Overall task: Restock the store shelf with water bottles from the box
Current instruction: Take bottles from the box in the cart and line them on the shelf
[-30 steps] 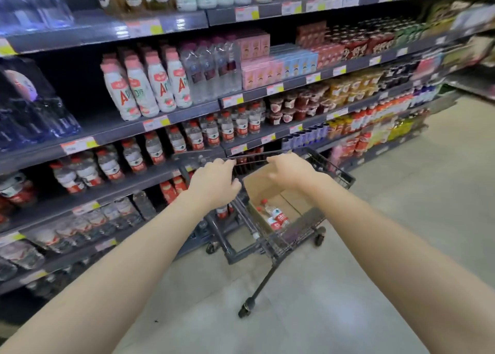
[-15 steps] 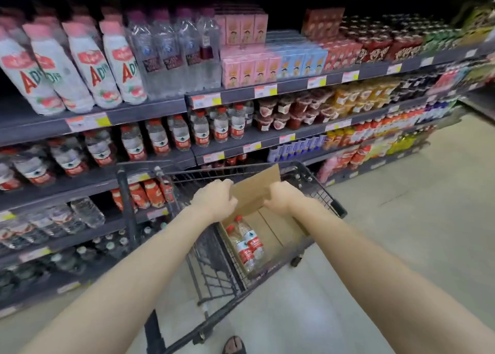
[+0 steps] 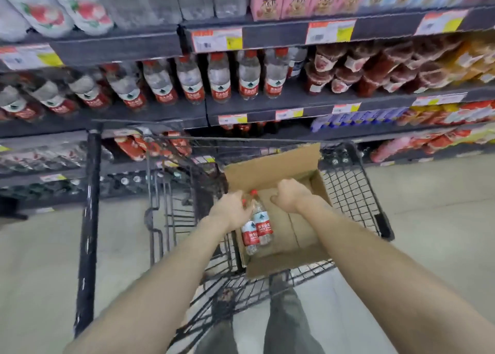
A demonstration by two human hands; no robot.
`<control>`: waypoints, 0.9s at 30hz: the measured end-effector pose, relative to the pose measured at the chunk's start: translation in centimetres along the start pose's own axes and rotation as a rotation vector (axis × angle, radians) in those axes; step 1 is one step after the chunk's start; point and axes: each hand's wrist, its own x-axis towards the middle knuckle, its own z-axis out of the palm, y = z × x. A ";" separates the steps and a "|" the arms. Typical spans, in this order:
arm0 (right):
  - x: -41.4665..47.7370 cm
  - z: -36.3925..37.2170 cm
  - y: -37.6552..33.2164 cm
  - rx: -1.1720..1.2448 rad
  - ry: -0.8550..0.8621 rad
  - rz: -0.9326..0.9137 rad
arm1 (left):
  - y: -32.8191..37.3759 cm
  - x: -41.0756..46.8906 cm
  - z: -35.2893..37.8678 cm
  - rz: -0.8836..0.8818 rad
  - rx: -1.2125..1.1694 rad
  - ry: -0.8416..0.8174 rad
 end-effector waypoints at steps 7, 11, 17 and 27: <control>8.4 4.0 3.3 0.023 -0.248 -0.038 | -1.4 5.6 7.0 -0.277 -0.070 -0.087; 12.8 7.7 5.2 0.055 -0.292 -0.060 | -1.1 8.1 9.8 -0.354 -0.110 -0.096; 18.5 13.1 6.7 0.116 -0.309 -0.039 | -2.0 12.4 16.0 -0.432 -0.200 -0.097; 25.8 20.1 6.0 0.318 -0.278 0.041 | -5.3 16.0 23.0 -0.496 -0.302 0.130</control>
